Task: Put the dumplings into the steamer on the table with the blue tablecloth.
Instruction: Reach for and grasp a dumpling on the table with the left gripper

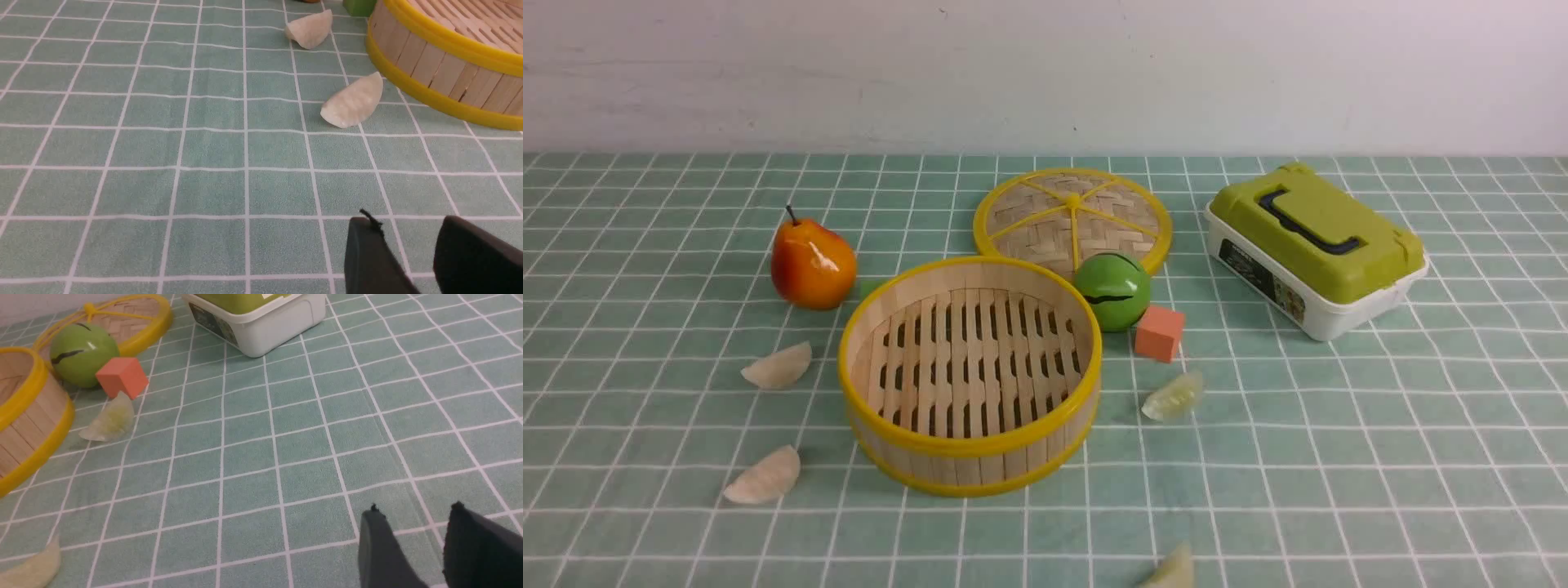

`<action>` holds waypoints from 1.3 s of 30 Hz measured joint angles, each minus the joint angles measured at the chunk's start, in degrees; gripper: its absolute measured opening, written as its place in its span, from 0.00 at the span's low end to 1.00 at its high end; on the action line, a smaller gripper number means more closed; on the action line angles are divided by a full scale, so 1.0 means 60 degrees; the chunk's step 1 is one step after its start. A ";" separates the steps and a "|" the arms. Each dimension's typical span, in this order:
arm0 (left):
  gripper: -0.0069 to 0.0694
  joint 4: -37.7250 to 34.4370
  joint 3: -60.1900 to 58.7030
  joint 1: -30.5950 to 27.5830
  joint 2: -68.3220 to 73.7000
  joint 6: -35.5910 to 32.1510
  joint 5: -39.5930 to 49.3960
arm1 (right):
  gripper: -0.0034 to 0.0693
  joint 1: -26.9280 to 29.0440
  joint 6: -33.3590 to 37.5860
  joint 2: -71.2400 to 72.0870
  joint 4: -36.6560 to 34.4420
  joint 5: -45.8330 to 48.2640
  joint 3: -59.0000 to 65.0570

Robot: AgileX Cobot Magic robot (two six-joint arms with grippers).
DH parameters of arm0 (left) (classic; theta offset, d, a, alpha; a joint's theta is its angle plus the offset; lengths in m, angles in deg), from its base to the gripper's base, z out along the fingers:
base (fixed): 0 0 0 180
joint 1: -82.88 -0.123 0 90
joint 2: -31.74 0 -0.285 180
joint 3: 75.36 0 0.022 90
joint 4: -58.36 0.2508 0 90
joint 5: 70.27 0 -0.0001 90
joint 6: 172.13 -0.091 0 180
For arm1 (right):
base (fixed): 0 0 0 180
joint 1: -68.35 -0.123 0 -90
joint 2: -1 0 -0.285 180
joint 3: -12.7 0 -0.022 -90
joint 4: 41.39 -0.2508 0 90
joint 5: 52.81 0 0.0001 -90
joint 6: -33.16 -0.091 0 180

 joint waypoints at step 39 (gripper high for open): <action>0.40 0.0731 -0.0030 0.0000 0.0000 -0.0008 -0.2534 | 0.38 0.0000 0.0000 0.0000 0.1196 -0.0997 0.0095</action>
